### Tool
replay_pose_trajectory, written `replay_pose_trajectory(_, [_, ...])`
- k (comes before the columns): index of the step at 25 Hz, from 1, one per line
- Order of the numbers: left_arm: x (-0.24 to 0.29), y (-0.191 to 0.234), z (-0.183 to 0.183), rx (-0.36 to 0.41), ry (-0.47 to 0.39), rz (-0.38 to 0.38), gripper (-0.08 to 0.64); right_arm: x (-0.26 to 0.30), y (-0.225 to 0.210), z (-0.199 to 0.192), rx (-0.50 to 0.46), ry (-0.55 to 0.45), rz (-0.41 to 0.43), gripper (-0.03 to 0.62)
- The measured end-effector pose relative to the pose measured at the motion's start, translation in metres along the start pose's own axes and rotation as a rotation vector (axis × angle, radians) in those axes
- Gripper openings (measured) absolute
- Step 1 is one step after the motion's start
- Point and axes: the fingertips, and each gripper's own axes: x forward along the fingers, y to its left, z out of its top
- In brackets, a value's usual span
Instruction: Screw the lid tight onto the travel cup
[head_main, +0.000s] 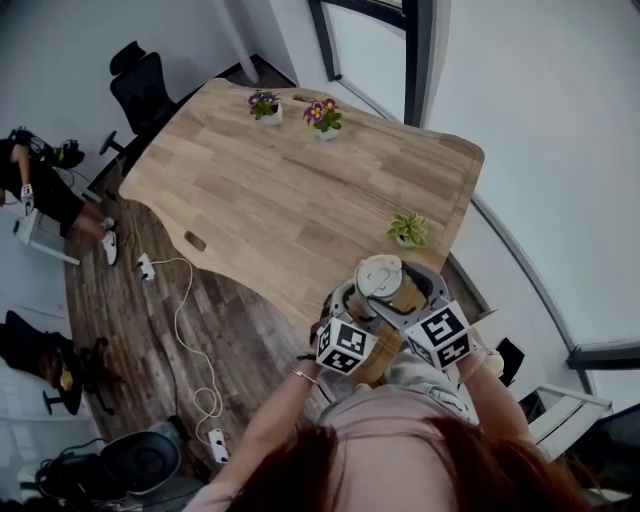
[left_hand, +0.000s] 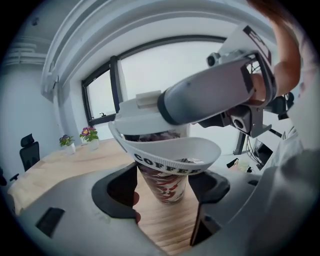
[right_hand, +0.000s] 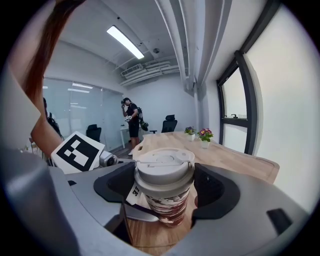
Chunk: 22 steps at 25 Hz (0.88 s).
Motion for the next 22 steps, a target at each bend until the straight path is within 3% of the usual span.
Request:
replay_pose_trajectory(7, [0.0,-0.002,0.001,-0.152,-0.02,-0.075,0.314,-0.002,-0.002,-0.001,0.011,0.006,-0.015,0.371])
replay_pose_trajectory(19, [-0.027,-0.003,0.0,-0.172,-0.037,-0.062,0.314,-0.02,-0.001,0.003,0.067,-0.024,-0.077,0.366])
replay_pose_trajectory(21, [-0.035,-0.001,0.0,-0.177,-0.042,-0.049,0.313,-0.025,-0.002,0.004,0.081,-0.03,-0.107,0.322])
replay_pose_trajectory(22, [-0.039,0.0,-0.001,-0.181,-0.045,-0.042,0.313,-0.027,-0.002,0.004,0.085,-0.032,-0.123,0.268])
